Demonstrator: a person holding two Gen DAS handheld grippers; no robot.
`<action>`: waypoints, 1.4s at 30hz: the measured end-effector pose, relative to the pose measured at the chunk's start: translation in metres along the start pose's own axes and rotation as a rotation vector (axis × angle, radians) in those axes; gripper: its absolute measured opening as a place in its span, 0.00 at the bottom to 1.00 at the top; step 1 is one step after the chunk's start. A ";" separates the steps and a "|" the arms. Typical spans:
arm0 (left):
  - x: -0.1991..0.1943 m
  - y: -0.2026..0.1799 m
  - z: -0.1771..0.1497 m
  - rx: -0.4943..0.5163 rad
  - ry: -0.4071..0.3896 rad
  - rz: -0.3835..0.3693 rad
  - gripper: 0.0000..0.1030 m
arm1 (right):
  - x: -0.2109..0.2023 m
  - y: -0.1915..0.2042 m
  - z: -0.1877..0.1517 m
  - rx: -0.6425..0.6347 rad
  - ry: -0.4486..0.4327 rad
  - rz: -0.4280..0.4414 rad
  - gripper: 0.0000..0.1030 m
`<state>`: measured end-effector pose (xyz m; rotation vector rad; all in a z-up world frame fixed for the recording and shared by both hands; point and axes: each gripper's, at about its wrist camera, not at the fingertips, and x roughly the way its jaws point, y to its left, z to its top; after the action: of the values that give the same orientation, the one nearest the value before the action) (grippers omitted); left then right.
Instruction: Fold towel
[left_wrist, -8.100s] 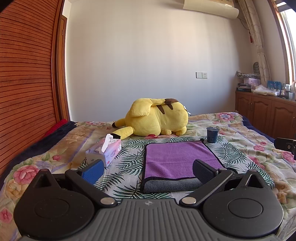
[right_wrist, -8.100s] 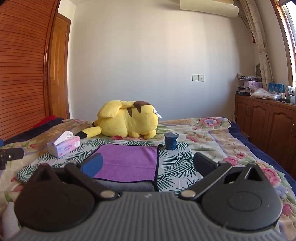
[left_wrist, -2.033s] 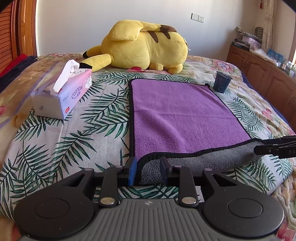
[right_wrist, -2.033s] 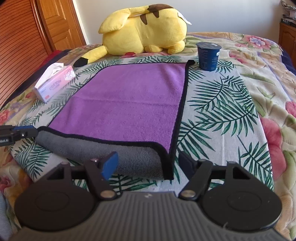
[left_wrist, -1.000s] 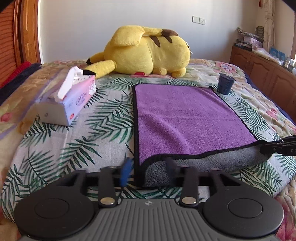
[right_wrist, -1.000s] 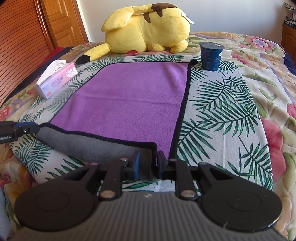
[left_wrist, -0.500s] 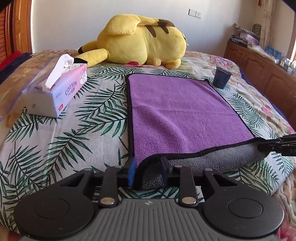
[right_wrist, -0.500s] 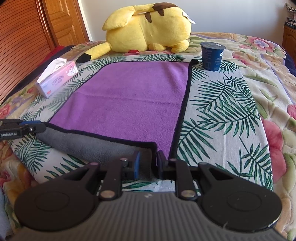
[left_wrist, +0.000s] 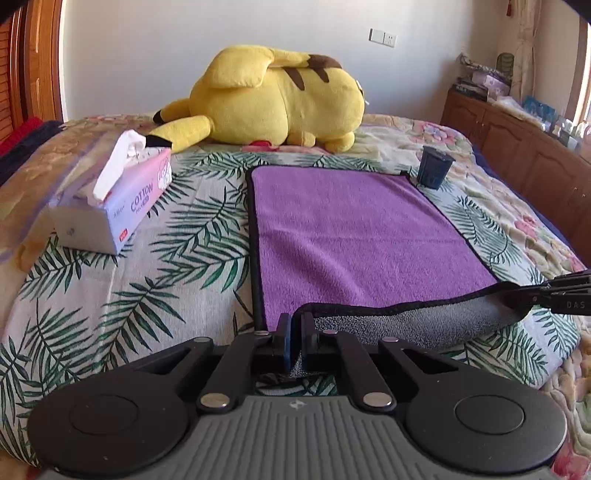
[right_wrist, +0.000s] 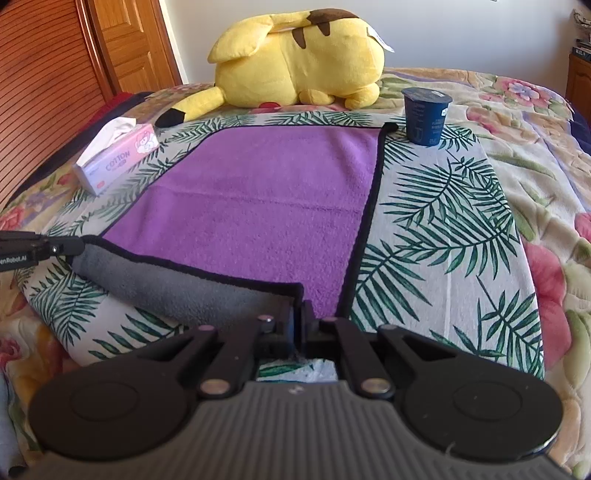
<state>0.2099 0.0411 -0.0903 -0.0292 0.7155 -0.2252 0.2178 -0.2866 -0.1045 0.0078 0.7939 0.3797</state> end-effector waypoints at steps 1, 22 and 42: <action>-0.002 0.000 0.001 -0.002 -0.008 -0.002 0.00 | -0.001 0.000 0.000 -0.001 -0.004 -0.002 0.04; -0.015 -0.010 0.034 0.016 -0.107 -0.018 0.00 | -0.011 0.004 0.032 -0.062 -0.126 -0.005 0.04; 0.004 -0.003 0.098 0.062 -0.170 -0.024 0.00 | 0.000 -0.012 0.085 -0.123 -0.218 -0.041 0.04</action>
<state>0.2761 0.0324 -0.0182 0.0026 0.5393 -0.2647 0.2808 -0.2863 -0.0460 -0.0808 0.5541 0.3815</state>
